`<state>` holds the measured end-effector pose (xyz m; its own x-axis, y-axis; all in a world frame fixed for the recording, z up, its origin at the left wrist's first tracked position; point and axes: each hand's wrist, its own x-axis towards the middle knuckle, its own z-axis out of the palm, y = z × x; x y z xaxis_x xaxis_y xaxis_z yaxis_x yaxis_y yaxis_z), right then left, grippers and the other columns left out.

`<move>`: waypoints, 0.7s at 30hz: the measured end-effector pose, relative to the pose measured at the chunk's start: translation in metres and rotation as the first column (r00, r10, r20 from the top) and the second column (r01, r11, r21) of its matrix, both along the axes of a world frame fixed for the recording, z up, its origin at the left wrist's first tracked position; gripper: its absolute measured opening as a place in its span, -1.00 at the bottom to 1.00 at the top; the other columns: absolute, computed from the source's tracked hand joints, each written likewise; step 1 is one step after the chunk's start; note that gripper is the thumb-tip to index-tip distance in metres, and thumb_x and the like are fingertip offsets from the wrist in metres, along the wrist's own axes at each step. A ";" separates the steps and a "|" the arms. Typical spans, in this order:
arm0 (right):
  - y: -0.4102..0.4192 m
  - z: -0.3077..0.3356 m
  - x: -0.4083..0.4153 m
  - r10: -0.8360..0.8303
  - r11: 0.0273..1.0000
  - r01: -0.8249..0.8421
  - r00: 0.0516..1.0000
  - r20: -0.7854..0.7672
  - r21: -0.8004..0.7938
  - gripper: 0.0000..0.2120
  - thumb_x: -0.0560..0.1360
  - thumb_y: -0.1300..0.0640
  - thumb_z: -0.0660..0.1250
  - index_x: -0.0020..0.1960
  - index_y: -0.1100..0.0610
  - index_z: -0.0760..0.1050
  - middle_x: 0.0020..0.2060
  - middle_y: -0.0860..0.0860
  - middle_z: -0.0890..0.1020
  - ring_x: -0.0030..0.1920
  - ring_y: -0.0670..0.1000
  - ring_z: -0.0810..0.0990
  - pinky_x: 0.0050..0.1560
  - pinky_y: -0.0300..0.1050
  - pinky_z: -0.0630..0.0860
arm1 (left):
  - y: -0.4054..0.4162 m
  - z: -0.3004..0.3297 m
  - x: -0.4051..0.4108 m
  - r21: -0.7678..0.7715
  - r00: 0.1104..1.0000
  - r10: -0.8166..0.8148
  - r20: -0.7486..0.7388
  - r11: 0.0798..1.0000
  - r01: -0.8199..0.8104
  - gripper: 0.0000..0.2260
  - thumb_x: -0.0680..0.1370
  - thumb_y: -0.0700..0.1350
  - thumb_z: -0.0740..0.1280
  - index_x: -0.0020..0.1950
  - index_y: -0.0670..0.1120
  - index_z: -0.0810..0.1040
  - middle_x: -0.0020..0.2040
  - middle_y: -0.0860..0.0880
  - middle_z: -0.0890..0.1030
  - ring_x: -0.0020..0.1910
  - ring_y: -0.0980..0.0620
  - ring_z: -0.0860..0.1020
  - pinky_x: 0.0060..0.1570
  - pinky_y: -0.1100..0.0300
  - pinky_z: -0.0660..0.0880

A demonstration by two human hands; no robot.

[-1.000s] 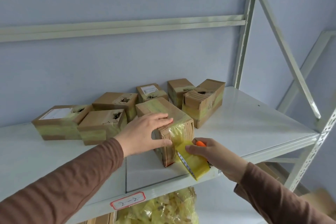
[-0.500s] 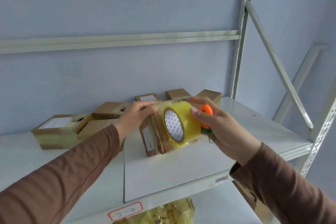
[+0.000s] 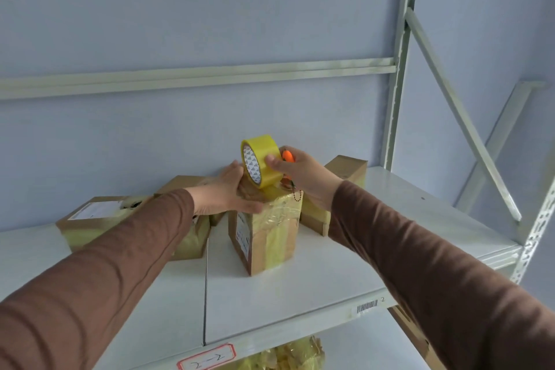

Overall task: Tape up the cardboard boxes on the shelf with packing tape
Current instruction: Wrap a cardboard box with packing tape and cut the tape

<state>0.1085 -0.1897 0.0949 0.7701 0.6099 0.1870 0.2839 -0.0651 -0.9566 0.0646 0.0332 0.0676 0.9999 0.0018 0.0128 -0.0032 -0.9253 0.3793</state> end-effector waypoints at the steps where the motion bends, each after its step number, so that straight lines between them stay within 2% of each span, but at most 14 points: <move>1: -0.001 -0.001 -0.001 0.017 1.000 -0.017 1.000 0.001 -0.005 -0.50 0.64 -0.04 0.36 0.25 0.42 0.41 -0.01 0.07 0.43 -0.03 0.11 0.39 -0.01 0.10 0.33 | -0.002 -0.001 0.000 0.036 1.000 0.016 0.002 0.999 -0.017 0.34 0.07 0.66 0.39 0.67 0.08 -0.03 0.66 0.07 0.02 0.65 0.05 -0.02 0.61 -0.10 0.07; 3: -0.003 0.002 -0.003 0.054 0.998 -0.054 0.998 0.013 -0.013 -0.55 0.65 0.03 0.34 0.30 0.40 0.43 0.00 0.08 0.46 -0.01 0.10 0.40 0.04 0.08 0.33 | -0.004 -0.004 -0.001 0.008 0.998 0.025 0.053 1.000 -0.025 0.24 0.10 0.54 0.49 0.63 0.07 0.10 0.56 0.04 0.24 0.58 0.01 0.17 0.55 -0.08 0.23; 5: -0.008 0.005 -0.006 0.061 0.998 -0.060 0.998 -0.008 0.022 -0.63 0.65 0.09 0.35 0.28 0.37 0.48 -0.01 0.13 0.52 -0.02 0.13 0.44 0.04 0.08 0.37 | -0.001 -0.009 0.000 -0.044 0.996 0.027 0.089 0.999 -0.023 0.09 0.15 0.42 0.51 0.58 0.10 0.20 0.47 0.06 0.33 0.50 0.03 0.26 0.47 -0.01 0.32; 7: -0.015 0.009 -0.011 0.045 0.996 -0.041 0.998 -0.050 0.078 -0.67 0.63 0.04 0.37 0.21 0.30 0.55 -0.05 0.11 0.62 -0.04 0.11 0.57 0.03 0.03 0.50 | -0.001 -0.010 0.000 -0.051 0.995 0.005 0.096 0.999 0.000 0.02 0.20 0.36 0.50 0.58 0.13 0.21 0.48 0.08 0.31 0.49 0.05 0.25 0.42 0.02 0.32; 9: -0.025 0.007 -0.019 0.042 0.995 -0.037 0.998 -0.053 0.092 -0.77 0.61 0.00 0.40 0.09 0.18 0.62 -0.12 0.00 0.70 -0.13 -0.01 0.66 -0.13 -0.17 0.60 | -0.001 -0.009 0.005 -0.076 0.994 -0.039 0.101 0.996 0.047 -0.02 0.24 0.30 0.53 0.58 0.13 0.20 0.49 0.09 0.30 0.50 0.06 0.26 0.47 -0.03 0.32; 11: -0.039 0.003 -0.029 0.032 0.992 -0.023 0.997 -0.068 0.122 -0.78 0.60 0.00 0.41 0.05 0.17 0.65 -0.18 -0.03 0.72 -0.19 -0.05 0.69 -0.27 -0.26 0.59 | 0.001 -0.008 0.006 -0.040 0.991 -0.094 0.096 0.994 0.098 -0.03 0.27 0.30 0.53 0.60 0.18 0.17 0.52 0.14 0.25 0.54 0.06 0.20 0.51 -0.02 0.25; 13: -0.053 -0.004 -0.039 0.041 0.986 -0.017 0.988 -0.147 0.164 -0.77 0.59 -0.03 0.41 0.01 0.15 0.66 -0.24 -0.01 0.72 -0.27 -0.04 0.70 -0.37 -0.24 0.56 | 0.006 -0.005 0.006 0.017 0.992 -0.106 0.070 0.994 0.105 0.00 0.28 0.37 0.47 0.63 0.24 0.08 0.60 0.15 0.16 0.59 0.09 0.12 0.55 -0.04 0.17; 15: -0.061 -0.017 -0.045 0.018 0.994 0.003 0.983 -0.182 0.111 -0.70 0.58 -0.07 0.42 0.05 0.19 0.65 -0.21 0.02 0.71 -0.24 -0.01 0.68 -0.29 -0.18 0.55 | 0.009 -0.004 0.005 0.106 0.990 -0.124 0.063 0.988 0.117 0.01 0.26 0.46 0.39 0.63 0.32 0.03 0.66 0.13 0.08 0.62 0.10 0.05 0.57 -0.13 0.13; 17: -0.064 -0.036 -0.050 -0.029 0.997 0.043 0.975 -0.221 0.061 -0.64 0.58 -0.07 0.42 0.11 0.24 0.63 -0.14 0.09 0.70 -0.17 0.07 0.67 -0.17 -0.09 0.55 | 0.007 -0.003 0.007 0.125 0.991 -0.129 0.037 0.984 0.123 -0.03 0.29 0.43 0.43 0.61 0.40 0.04 0.68 0.11 0.03 0.64 0.09 0.00 0.59 -0.15 0.07; 19: -0.065 -0.057 -0.053 -0.059 0.997 0.073 0.949 -0.311 0.034 -0.70 0.58 -0.04 0.42 0.09 0.21 0.64 -0.14 0.10 0.72 -0.17 0.09 0.67 -0.17 -0.08 0.57 | 0.002 0.001 0.009 0.117 0.991 -0.129 0.024 0.985 0.125 -0.11 0.41 0.26 0.53 0.61 0.36 0.09 0.68 0.08 0.02 0.65 0.09 -0.03 0.61 -0.09 0.00; 21: -0.063 -0.073 -0.053 -0.072 0.996 0.084 0.913 -0.402 0.013 -0.75 0.59 0.00 0.41 0.11 0.19 0.65 -0.10 0.11 0.74 -0.12 0.14 0.70 -0.11 -0.03 0.61 | -0.004 0.004 0.011 0.189 0.985 -0.166 0.052 0.970 0.154 -0.15 0.48 0.11 0.54 0.65 0.21 0.13 0.69 0.09 -0.02 0.65 0.13 -0.09 0.62 0.02 -0.10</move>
<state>0.0553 -0.2527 0.0216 0.8287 0.5441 -0.1310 -0.1291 -0.0419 -0.9908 0.0754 0.0290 0.0714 0.9839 -0.1666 0.0654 -0.1764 -0.9644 0.1970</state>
